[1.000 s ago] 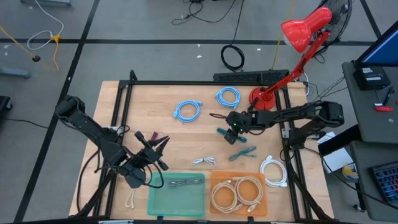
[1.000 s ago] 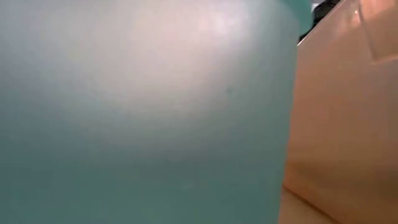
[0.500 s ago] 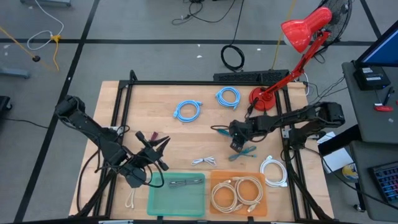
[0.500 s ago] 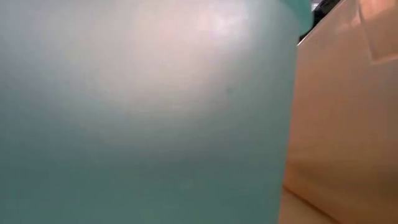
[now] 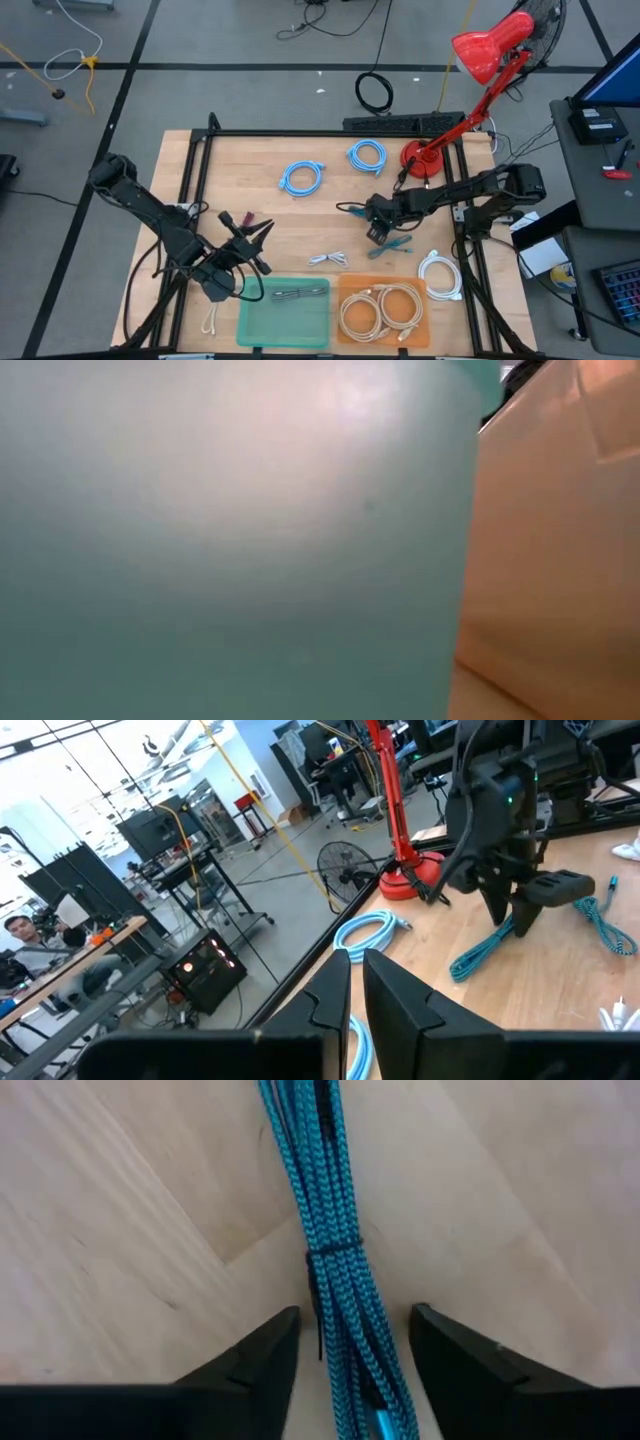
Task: Pick & Place USB Port
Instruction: Put the top blue charger cable into the green bin
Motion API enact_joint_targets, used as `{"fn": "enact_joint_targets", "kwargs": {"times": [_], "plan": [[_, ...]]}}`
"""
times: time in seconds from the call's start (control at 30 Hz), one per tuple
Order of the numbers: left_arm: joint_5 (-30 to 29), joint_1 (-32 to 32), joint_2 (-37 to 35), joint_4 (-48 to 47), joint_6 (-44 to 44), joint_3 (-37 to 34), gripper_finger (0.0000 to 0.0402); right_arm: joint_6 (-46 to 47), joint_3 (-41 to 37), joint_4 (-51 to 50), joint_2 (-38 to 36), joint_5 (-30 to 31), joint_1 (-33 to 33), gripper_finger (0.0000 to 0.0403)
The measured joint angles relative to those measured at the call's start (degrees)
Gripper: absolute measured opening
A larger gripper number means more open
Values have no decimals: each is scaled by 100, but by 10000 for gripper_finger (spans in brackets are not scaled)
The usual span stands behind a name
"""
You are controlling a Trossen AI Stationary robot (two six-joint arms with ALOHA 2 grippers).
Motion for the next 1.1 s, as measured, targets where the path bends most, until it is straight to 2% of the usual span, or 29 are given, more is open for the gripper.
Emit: {"fn": "enact_joint_targets", "kwargs": {"times": [0.2, 0.23, 0.47, 0.53, 0.67, 0.77, 0.83, 0.93, 1.03, 1.1], "plan": [[4, 0, 0, 4, -15, 0, 35, 38, -2, 57, 3, -18, 0, 35], [7, 0, 0, 10, -12, 0, 35, 11, -2, 112, 3, -4, 0, 24], [-13, 0, 0, 44, -105, 0, 35, -206, 40, 1474, -58, 201, -2, 23], [-189, -4, 0, 116, -209, 0, 35, -426, 112, 1944, -163, 342, 10, 22], [-864, -182, -57, 107, -584, -2, 35, -998, 307, 3327, -355, 699, 188, 22], [-886, -323, -298, -247, -884, -2, 35, -1540, 403, 4806, -435, 778, 411, 22], [-920, -399, -544, -712, -1327, 3, 35, -1928, 368, 5666, -551, 777, 611, 22], [-901, -597, -944, -2051, -2587, 0, 35, -2552, 400, 6837, -557, 761, 967, 22], [-859, -809, -1343, -3769, -4215, -16, 35, -3115, 416, 7251, -544, 751, 1323, 22], [-833, -866, -1654, -3859, -4347, -205, 35, -3309, 546, 7310, -544, 743, 1477, 22]]}}
